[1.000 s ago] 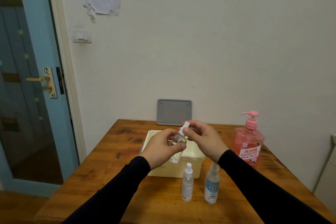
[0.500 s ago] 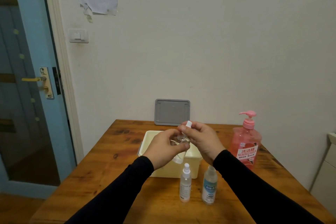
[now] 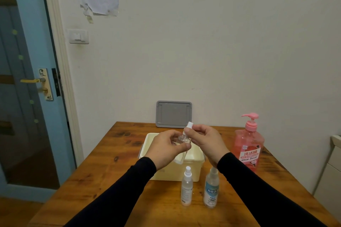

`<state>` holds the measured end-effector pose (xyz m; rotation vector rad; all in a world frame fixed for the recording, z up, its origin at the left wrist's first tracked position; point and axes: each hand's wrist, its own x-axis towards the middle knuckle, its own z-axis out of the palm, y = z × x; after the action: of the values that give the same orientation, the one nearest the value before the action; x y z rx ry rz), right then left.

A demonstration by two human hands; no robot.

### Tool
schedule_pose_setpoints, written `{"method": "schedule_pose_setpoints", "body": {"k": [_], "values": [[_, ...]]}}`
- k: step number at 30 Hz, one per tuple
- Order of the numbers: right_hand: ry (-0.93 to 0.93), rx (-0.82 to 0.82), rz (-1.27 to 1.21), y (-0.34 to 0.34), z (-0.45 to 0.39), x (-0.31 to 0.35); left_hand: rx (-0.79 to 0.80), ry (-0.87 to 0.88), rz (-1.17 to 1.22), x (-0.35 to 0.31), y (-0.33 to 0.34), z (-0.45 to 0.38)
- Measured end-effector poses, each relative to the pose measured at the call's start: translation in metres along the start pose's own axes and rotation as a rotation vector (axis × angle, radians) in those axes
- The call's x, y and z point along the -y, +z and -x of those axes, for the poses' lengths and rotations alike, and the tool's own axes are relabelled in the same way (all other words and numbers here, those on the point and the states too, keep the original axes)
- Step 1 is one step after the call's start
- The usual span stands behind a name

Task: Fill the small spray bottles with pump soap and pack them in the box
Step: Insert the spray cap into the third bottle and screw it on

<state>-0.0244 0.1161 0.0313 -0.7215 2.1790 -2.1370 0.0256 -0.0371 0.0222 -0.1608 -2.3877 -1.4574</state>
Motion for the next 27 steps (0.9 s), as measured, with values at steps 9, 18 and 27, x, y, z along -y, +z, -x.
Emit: {"method": "schedule_pose_setpoints", "body": {"k": [9,18,27], "values": [[0.075,0.015,-0.275,0.010,0.000,0.002,-0.030,0.017,-0.045,-0.001,0.010,-0.002],[0.088,0.023,-0.270,0.005,0.001,0.000,-0.038,-0.025,-0.041,-0.001,0.005,-0.006],[0.058,-0.073,-0.053,0.005,0.001,0.000,-0.011,0.020,-0.070,-0.001,0.011,-0.005]]}}
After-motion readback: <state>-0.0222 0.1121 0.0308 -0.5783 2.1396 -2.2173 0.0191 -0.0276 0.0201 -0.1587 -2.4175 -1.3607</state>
